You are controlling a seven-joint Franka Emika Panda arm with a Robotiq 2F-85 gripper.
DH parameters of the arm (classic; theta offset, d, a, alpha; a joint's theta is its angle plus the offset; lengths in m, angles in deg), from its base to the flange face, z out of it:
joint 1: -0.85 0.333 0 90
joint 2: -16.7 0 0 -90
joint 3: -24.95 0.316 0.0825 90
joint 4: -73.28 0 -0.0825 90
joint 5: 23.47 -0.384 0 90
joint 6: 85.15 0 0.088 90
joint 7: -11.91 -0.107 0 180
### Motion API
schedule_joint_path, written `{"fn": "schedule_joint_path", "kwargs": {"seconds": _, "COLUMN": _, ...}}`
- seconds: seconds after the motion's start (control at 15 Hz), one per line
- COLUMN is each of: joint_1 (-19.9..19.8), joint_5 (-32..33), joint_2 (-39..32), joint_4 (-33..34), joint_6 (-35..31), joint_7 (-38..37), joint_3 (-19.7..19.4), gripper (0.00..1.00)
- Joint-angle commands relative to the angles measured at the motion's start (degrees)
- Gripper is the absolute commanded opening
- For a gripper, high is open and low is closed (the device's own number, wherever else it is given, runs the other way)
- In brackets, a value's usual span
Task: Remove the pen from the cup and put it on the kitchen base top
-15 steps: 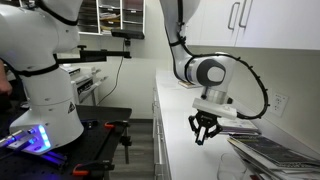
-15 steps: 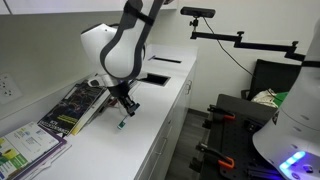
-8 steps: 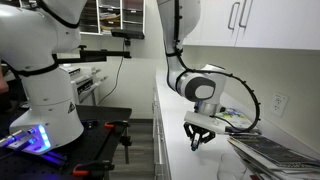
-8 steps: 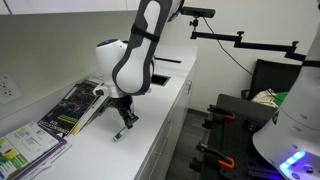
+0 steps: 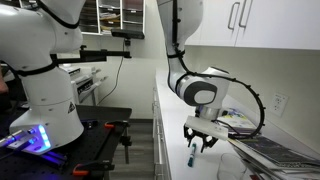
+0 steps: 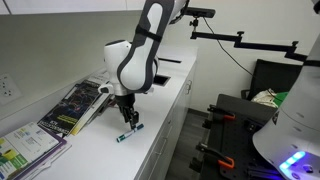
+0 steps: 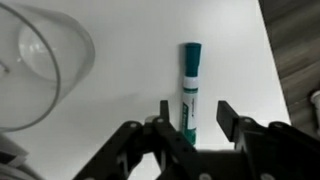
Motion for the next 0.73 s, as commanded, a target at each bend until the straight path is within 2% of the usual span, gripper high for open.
{"fn": "schedule_joint_path", "kwargs": {"seconds": 0.0, "joint_1": 0.7, "joint_5": -1.2, "joint_2": 6.1, "joint_4": -3.4, "joint_6": 3.2, "joint_7": -0.1, "joint_3": -0.1, "gripper": 0.90}}
{"fn": "schedule_joint_path", "kwargs": {"seconds": 0.13, "joint_1": 3.2, "joint_5": -0.5, "joint_2": 10.3, "joint_4": -4.8, "joint_6": 8.1, "joint_7": -2.1, "joint_3": -1.9, "gripper": 0.99}}
{"fn": "schedule_joint_path", "kwargs": {"seconds": 0.33, "joint_1": 4.9, "joint_5": -0.3, "joint_2": 15.2, "joint_4": -6.5, "joint_6": 13.0, "joint_7": -1.6, "joint_3": -2.4, "gripper": 1.00}}
{"fn": "schedule_joint_path", "kwargs": {"seconds": 0.67, "joint_1": 6.4, "joint_5": -1.7, "joint_2": 20.2, "joint_4": -8.7, "joint_6": 14.8, "joint_7": 0.6, "joint_3": -1.8, "gripper": 1.00}}
